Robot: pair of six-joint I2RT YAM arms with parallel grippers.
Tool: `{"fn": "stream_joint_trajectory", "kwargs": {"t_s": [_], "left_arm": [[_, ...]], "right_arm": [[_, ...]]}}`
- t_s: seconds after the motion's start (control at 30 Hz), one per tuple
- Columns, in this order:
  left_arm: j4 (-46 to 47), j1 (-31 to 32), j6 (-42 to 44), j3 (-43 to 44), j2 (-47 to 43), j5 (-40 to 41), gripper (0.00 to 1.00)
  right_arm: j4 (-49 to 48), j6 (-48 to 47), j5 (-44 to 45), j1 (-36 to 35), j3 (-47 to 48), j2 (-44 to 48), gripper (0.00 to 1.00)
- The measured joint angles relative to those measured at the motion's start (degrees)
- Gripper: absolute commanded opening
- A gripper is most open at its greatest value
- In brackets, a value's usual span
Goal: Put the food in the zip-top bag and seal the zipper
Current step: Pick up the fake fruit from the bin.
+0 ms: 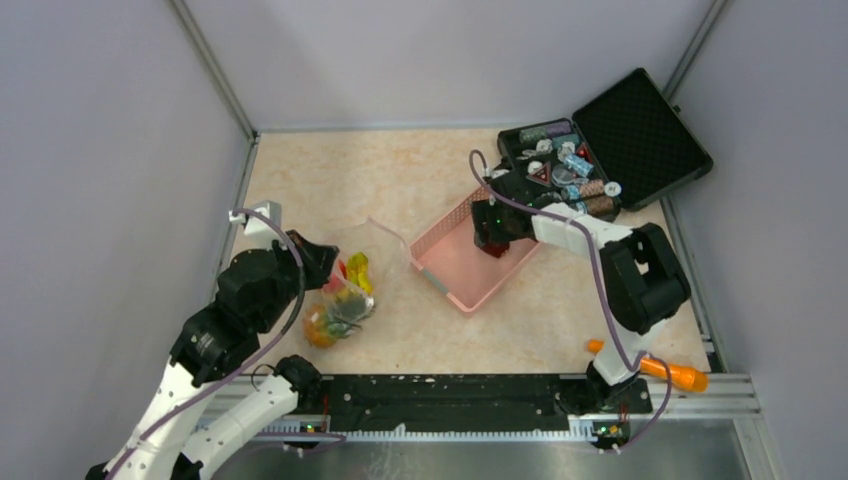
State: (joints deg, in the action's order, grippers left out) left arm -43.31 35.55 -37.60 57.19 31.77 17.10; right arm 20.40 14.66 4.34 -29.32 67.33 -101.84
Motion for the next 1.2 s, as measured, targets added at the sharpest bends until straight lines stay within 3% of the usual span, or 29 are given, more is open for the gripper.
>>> {"fn": "stream_joint_trajectory", "kwargs": {"t_s": [0.5, 1.2], "left_arm": [[0.79, 0.00, -0.04, -0.42, 0.66, -0.85, 0.00], [0.92, 0.00, -0.87, -0.72, 0.59, -1.88, 0.00]], "right_arm": [[-9.31, 5.46, -14.32, 0.00, -10.21, 12.76, 0.58], [-26.21, 17.20, -34.64, 0.00, -22.69, 15.91, 0.59]]}}
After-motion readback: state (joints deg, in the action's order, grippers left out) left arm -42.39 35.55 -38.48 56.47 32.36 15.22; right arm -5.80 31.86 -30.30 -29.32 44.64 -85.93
